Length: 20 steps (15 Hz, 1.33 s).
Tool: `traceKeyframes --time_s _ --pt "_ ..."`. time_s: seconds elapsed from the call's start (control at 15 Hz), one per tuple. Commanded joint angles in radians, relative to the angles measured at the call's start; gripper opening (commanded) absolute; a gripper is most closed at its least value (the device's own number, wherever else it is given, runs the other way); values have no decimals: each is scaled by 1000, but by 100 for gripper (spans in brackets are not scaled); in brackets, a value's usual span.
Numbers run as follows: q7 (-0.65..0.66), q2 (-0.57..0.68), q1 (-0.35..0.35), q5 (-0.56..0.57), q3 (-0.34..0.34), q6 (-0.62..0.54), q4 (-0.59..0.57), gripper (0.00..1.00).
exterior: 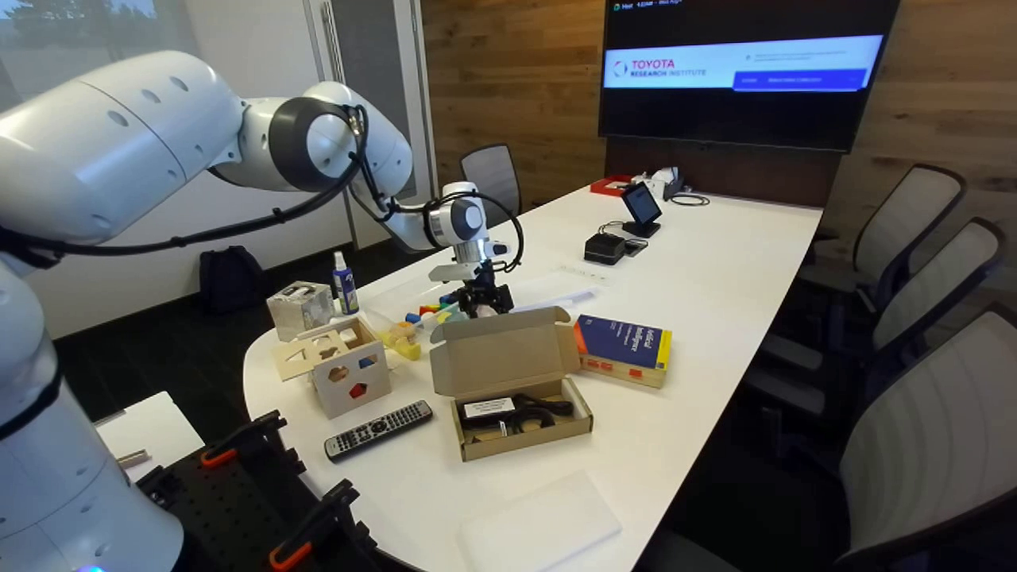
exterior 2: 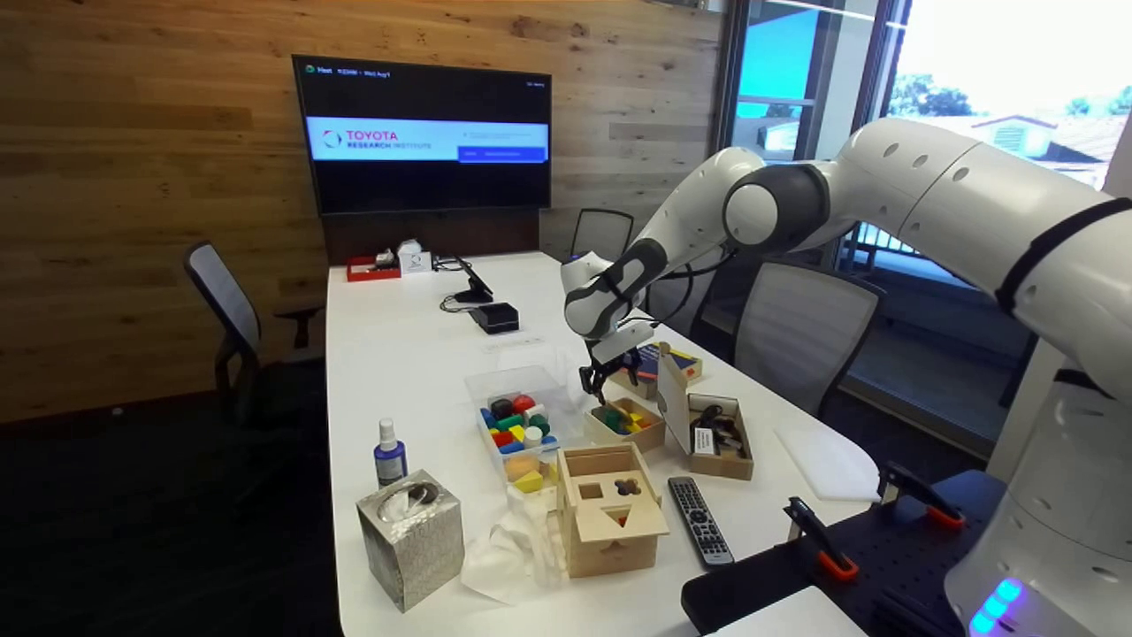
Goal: Move the brown object from the transparent bowl to the brown box
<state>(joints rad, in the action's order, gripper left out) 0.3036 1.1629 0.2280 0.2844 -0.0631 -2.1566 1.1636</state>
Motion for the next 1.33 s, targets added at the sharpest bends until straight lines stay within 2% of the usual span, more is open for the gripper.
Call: traceKeyframes --time_s 0.0,0.47,0.6,0.87,1.27 --pt "-11 -65 12 -24 -5 -12 72 100" --pt "-363 -152 -52 -92 130 28 111 100" --pt "-434 -196 -71 -116 156 86 145 100" --pt "-478 -362 -94 -129 160 236 290 100" --pt "-671 -620 -190 -134 184 144 555 100"
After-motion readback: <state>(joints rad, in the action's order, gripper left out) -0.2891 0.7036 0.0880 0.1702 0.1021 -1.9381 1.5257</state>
